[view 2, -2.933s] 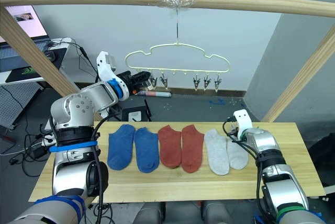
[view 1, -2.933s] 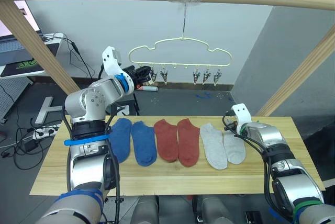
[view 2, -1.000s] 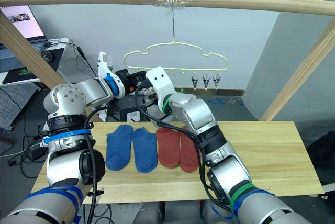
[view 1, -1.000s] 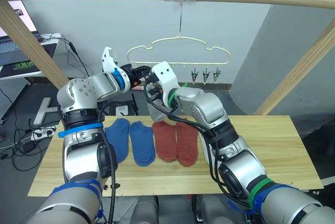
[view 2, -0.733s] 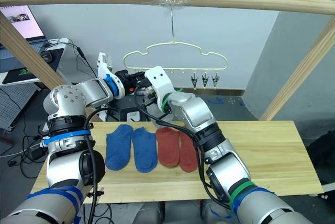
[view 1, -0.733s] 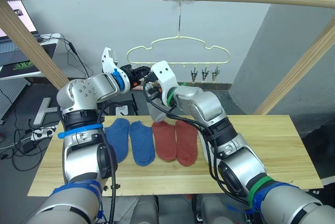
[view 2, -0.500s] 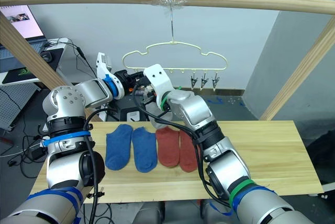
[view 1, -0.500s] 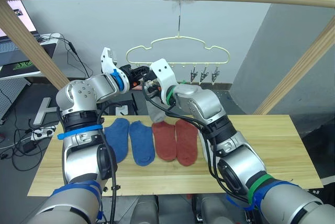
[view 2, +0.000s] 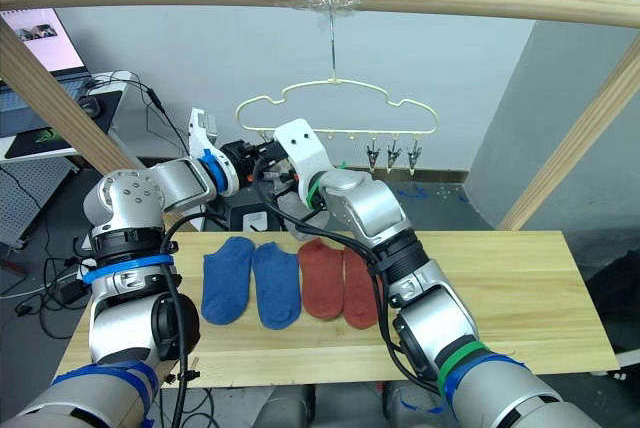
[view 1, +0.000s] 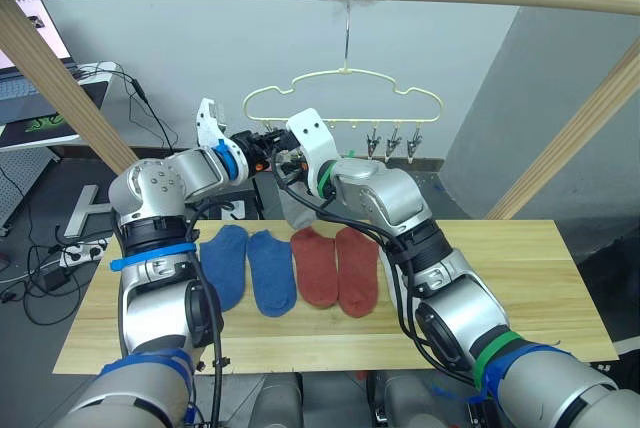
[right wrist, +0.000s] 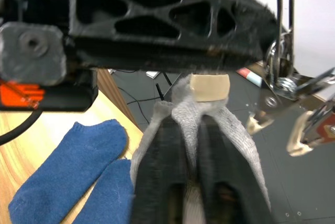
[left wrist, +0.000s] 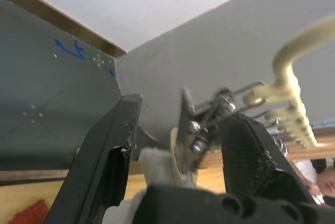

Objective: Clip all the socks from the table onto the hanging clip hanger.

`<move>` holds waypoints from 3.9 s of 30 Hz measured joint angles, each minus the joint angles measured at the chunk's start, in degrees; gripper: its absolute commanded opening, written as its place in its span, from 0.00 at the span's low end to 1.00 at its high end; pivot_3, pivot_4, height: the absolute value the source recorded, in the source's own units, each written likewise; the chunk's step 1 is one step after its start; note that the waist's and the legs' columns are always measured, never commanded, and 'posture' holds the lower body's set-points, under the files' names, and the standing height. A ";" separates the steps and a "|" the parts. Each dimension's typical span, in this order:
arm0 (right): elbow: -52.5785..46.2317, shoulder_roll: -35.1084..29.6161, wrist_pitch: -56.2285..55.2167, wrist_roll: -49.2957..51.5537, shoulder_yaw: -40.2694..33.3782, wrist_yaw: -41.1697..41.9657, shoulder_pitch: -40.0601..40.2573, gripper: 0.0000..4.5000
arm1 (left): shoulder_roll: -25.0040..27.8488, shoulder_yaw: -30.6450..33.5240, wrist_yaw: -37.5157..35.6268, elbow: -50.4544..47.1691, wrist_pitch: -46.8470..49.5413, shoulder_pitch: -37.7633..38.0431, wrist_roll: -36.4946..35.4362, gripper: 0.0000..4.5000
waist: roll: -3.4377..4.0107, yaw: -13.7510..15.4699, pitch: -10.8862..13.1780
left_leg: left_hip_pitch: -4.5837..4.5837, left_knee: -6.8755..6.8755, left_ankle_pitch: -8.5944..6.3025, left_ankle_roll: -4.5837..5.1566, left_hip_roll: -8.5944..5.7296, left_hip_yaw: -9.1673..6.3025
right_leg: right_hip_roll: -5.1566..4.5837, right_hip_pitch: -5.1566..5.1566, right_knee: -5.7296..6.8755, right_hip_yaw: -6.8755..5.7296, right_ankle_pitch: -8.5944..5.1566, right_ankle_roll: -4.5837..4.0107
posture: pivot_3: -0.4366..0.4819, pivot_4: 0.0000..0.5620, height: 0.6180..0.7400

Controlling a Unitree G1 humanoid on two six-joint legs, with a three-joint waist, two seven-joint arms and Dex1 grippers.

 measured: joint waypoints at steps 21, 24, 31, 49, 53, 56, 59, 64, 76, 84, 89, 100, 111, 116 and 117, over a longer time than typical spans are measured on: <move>-38.02 -13.70 12.02 5.71 1.29 7.22 22.63 0.60 | 6.05 -15.51 -12.48 -21.89 -33.34 25.10 15.50 0.59 | -0.02 1.60 -0.01 | -0.04 0.03 0.01 -0.01 0.00 0.00 | 0.00 0.00 -0.03 0.03 0.00 -0.01 | 0.61 0.26 1.00; -45.71 -17.66 14.07 9.05 -0.73 9.25 24.56 0.60 | 4.51 -15.84 -12.48 -23.98 -38.17 27.44 16.54 0.59 | -0.03 1.72 -0.02 | -0.04 0.05 0.01 0.00 -0.01 0.00 | 0.00 0.03 -0.04 0.03 0.00 0.00 | 0.60 0.26 1.00; -55.92 -28.45 16.61 16.19 -9.24 13.92 27.10 0.60 | 1.47 -19.04 -12.23 -26.89 -45.45 30.12 19.76 0.59 | -0.04 1.79 -0.02 | -0.04 0.08 0.04 0.05 -0.03 0.01 | 0.00 0.05 -0.05 0.05 0.00 -0.01 | 0.60 0.27 1.00; -62.20 -40.84 18.92 28.97 -17.82 16.28 29.67 0.61 | -6.69 -23.01 -4.15 -26.40 -50.02 28.85 27.72 0.42 | -0.05 1.74 -0.03 | -0.01 0.10 0.07 0.11 -0.04 0.02 | 0.03 0.09 -0.04 0.08 0.00 -0.01 | 0.56 0.29 1.00; -62.78 -41.22 19.06 31.06 -19.02 15.28 30.26 0.61 | -7.71 -23.93 -2.31 -24.66 -49.86 27.32 29.33 0.42 | -0.05 1.72 -0.03 | -0.01 0.11 0.08 0.12 -0.05 0.02 | 0.03 0.10 -0.04 0.07 0.00 -0.01 | 0.54 0.29 1.00; -63.08 -42.02 19.22 32.41 -19.87 14.42 31.19 0.61 | -8.35 -24.18 -0.95 -23.31 -49.84 26.21 30.40 0.42 | -0.05 1.66 -0.03 | -0.01 0.12 0.08 0.12 -0.06 0.02 | 0.03 0.11 -0.04 0.09 0.00 -0.01 | 0.52 0.28 1.00; -63.80 -42.44 19.39 32.85 -20.01 13.06 31.54 0.61 | -9.21 -24.48 -0.47 -21.21 -49.85 25.20 31.39 0.42 | -0.05 1.56 -0.03 | 0.00 0.13 0.08 0.12 -0.06 0.02 | 0.03 0.11 -0.04 0.08 0.00 -0.01 | 0.50 0.27 1.00; -65.60 -42.50 20.13 34.84 -20.85 10.62 32.86 0.61 | -10.71 -24.58 0.55 -17.09 -50.05 22.60 32.49 0.42 | -0.06 1.45 -0.04 | -0.01 0.14 0.08 0.12 -0.06 0.02 | 0.03 0.11 -0.05 0.08 0.00 -0.01 | 0.46 0.26 1.00; -68.69 -42.48 22.03 38.86 -22.11 4.80 35.57 0.61 | -13.18 -24.28 2.53 -6.09 -53.92 14.89 34.44 0.42 | -0.07 0.19 -0.05 | -0.04 0.17 0.08 0.12 -0.09 0.03 | 0.03 0.11 -0.05 0.09 0.00 0.00 | 0.42 0.25 1.00; -69.34 -42.59 22.21 41.52 -22.59 2.09 36.14 0.61 | -13.44 -24.22 3.48 -3.64 -54.99 13.15 34.70 0.42 | -0.07 -0.62 -0.05 | -0.01 0.17 0.09 0.13 -0.08 0.03 | 0.03 0.11 -0.01 0.10 0.00 0.00 | 0.41 0.25 1.00; -69.45 -42.95 22.21 42.76 -22.61 0.86 36.28 0.61 | -13.29 -24.02 4.35 -3.45 -55.00 13.18 34.97 0.42 | -0.07 -0.71 -0.05 | -0.02 0.17 0.09 0.13 -0.08 0.03 | 0.03 0.11 -0.02 0.11 0.00 0.00 | 0.41 0.26 1.00; -69.60 -42.98 22.28 46.48 -22.59 -2.66 36.61 0.61 | -13.15 -23.69 6.46 -4.63 -55.35 16.19 35.78 0.42 | -0.08 -0.66 -0.01 | -0.03 0.17 0.09 0.14 -0.08 0.03 | 0.03 0.11 -0.02 0.12 0.00 0.00 | 0.42 0.37 1.00; -71.21 -42.92 22.52 52.90 -22.58 -7.98 39.28 0.61 | -12.98 -23.08 6.78 -10.61 -52.15 17.10 35.76 0.42 | -0.11 -0.68 0.36 | -0.02 0.17 0.09 0.15 -0.08 0.03 | 0.04 0.13 -0.03 0.15 -0.01 0.02 | 0.41 0.44 1.00; -71.25 -43.52 22.41 55.12 -22.57 -10.04 39.64 0.61 | -13.02 -22.97 7.16 -10.60 -51.13 17.10 35.76 0.42 | -0.10 -0.69 0.78 | -0.02 0.17 0.09 0.16 -0.08 0.03 | 0.05 0.13 -0.04 0.16 -0.01 0.02 | 0.40 0.44 1.00; -71.24 -43.69 22.34 55.20 -22.57 -10.26 39.64 0.61 | -13.04 -22.95 7.29 -10.60 -51.10 17.10 35.76 0.42 | -0.10 -0.69 0.85 | -0.03 0.17 0.09 0.16 -0.08 0.03 | 0.05 0.13 -0.04 0.16 -0.01 0.02 | 0.40 0.44 1.00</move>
